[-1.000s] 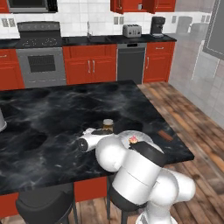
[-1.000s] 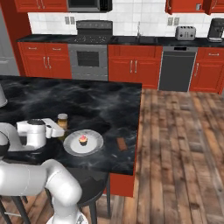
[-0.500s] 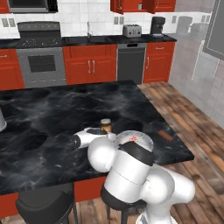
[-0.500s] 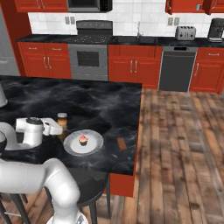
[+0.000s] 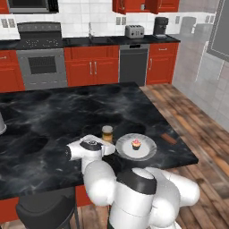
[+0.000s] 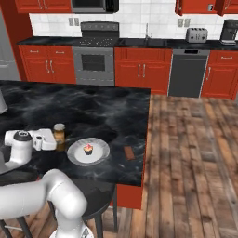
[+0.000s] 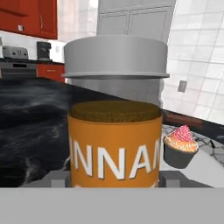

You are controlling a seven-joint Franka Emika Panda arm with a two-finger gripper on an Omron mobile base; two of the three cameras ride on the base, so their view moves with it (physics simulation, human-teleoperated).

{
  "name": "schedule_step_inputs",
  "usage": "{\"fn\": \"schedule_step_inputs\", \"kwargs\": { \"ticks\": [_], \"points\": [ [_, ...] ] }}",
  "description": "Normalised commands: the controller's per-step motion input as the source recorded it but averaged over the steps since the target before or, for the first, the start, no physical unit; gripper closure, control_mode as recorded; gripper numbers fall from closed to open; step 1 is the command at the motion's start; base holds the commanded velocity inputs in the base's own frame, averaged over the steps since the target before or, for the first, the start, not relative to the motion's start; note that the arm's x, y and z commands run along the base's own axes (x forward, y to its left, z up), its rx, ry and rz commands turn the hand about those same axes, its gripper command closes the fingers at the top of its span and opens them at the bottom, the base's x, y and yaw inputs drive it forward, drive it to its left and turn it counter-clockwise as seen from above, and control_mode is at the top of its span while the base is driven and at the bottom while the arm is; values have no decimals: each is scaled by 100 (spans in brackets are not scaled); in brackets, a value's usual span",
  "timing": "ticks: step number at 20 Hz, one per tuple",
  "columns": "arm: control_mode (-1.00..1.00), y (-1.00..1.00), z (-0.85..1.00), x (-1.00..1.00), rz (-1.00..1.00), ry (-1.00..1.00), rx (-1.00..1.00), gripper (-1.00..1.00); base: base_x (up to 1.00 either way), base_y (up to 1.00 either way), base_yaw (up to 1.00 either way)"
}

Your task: Take the cinnamon bottle from the cabinet and place it on the dining table, next to the plate with the cupcake. Then take the chocolate from the dining counter and place it on the cupcake plate.

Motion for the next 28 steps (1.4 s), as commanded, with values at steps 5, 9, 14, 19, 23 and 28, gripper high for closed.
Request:
{"fn": "schedule_step_inputs", "kwargs": {
  "ticks": [5, 9, 14, 19, 23, 28],
  "points": [
    [-100, 10, -10, -13, -13, -12, 0, 100, 0, 0, 0],
    [-100, 10, 0, 0, -16, -11, 0, -100, 0, 0, 0],
    [-100, 2, 1, -1, -15, -11, 0, -100, 0, 0, 0],
    [-100, 0, 8, -1, -12, -5, 4, -100, 0, 0, 0],
    [-100, 0, 38, -1, -10, -8, 5, -100, 0, 0, 0],
    [-100, 12, 83, -11, -4, -8, 2, -100, 0, 0, 0]
  ]
}}
